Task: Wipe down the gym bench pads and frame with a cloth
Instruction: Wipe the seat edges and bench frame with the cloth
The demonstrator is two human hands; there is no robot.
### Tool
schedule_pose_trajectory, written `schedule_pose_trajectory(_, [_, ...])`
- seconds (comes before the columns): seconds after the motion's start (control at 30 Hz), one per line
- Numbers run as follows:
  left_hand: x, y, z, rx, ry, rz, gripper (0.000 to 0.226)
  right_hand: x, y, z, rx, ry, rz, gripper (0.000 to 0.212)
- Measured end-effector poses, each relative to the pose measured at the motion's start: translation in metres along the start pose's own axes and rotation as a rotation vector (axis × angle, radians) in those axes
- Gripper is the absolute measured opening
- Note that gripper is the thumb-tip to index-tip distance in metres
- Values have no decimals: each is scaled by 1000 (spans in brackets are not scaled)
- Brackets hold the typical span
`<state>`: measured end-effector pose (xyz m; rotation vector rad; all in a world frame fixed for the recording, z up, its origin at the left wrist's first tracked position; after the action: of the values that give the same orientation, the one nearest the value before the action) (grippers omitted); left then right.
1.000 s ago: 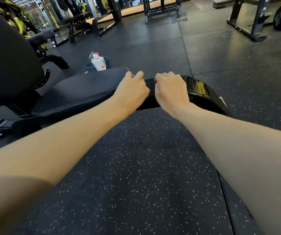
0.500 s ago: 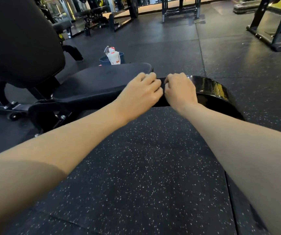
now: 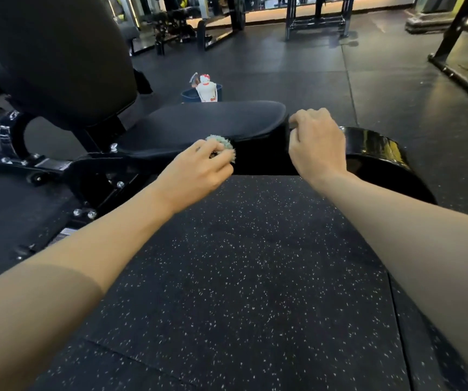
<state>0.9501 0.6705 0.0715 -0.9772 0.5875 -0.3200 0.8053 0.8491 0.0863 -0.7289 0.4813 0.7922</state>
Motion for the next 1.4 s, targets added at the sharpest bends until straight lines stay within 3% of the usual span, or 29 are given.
schedule_pose_trajectory(0.13, [51, -19, -10, 4, -74, 81, 18, 0, -23, -8, -22, 128, 166, 41])
schedule_pose_trajectory(0.3, [58, -21, 2, 48, -56, 234, 18, -5, -59, -30, -62, 139, 203, 39])
schedule_pose_trajectory(0.47, [26, -14, 8, 118, 44, 204, 18, -13, -108, -66, -140, 15, 280, 31])
schedule_pose_trajectory(0.53, [48, -24, -9, 125, 73, 228, 12, -22, -123, -72, -184, -15, 227, 31])
schedule_pose_trajectory(0.67, [97, -47, -24, 67, 105, 254, 14, -24, -140, -80, -229, -68, 360, 28])
schedule_pose_trajectory(0.8, [108, -51, -18, 67, 77, 298, 15, -14, -140, -97, -194, -197, 377, 29])
schedule_pose_trajectory(0.87, [126, -47, -24, 121, -85, 516, 21, -13, -140, -99, -190, -219, 389, 30])
schedule_pose_trajectory(0.93, [160, -46, -28, 273, -409, 941, 27, -13, -141, -97, -199, -239, 368, 32])
schedule_pose_trajectory(1.0, [185, -48, -29, 440, -582, 1250, 32, -13, -144, -97, -185, -252, 362, 33])
schedule_pose_trajectory(1.17, [135, -62, -31, 718, -157, 1568, 36, -9, -159, -106, -184, -263, 351, 35])
schedule_pose_trajectory(1.27, [100, -54, -29, 788, -36, 1796, 24, -5, -165, -111, -189, -264, 316, 34])
schedule_pose_trajectory(1.33, [97, -44, -26, 821, -36, 1820, 15, -1, -169, -116, -164, -250, 294, 33])
schedule_pose_trajectory(1.4, [108, -38, -27, 990, -19, 1747, 22, 0, -174, -120, -144, -221, 259, 30])
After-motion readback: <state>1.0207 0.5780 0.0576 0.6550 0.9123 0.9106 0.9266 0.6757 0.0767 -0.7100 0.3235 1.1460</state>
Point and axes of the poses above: each hand's wrist, its own x-axis away from the middle knuckle, its own z-axis out of the back of the hand, y = z × x, the point moved 1 cm from there along -x, towards the middle knuckle, and after that the axes turned 9 degrees about -x, right-handed, at the moved point
